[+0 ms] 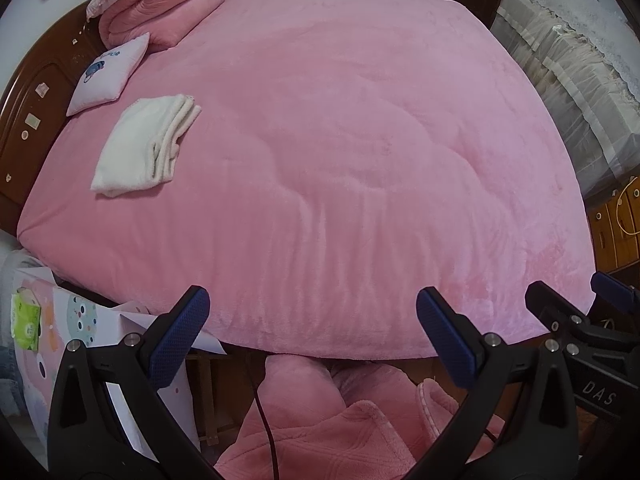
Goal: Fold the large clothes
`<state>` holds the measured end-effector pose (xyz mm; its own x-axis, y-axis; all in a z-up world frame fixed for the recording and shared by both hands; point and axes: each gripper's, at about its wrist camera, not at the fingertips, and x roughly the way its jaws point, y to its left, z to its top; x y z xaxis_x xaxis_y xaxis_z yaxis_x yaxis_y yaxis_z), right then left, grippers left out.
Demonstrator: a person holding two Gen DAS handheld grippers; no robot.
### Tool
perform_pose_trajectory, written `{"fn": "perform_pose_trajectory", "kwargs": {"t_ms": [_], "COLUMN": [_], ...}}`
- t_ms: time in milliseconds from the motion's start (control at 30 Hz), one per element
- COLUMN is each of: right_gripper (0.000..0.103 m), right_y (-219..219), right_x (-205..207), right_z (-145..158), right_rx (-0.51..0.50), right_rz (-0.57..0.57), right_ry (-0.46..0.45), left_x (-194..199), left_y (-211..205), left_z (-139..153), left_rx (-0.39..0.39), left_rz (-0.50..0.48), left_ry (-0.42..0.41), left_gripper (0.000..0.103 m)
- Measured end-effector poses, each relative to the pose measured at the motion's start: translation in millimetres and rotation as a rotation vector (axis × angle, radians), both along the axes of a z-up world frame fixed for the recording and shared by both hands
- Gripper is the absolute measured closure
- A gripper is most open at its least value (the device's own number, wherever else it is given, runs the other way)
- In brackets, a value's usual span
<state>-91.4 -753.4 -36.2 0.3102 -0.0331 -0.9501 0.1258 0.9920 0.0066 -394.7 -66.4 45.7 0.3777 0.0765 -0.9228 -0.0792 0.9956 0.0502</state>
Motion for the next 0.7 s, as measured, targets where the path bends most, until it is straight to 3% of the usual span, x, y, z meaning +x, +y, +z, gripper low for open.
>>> {"fn": "perform_pose_trajectory", "kwargs": {"t_ms": [400, 700], "right_gripper": [0.0, 0.0], "right_y": [-3.9, -13.3], "right_x": [-6.5, -10.5], "right_z": [3.0, 7.5], "right_rx": [0.013, 0.012], "right_rz": [-0.009, -0.051], "right_ry": [-0.012, -0.023], "left_x": [-4.2, 3.7], "left_y": [-5.5, -18.9], "left_z": [5.8, 10.5], "left_rx": [0.027, 0.065], "left_rz": [-0.018, -0.087], "left_ry": [-0.019, -0.015], "left_gripper": [0.0, 0.0]}}
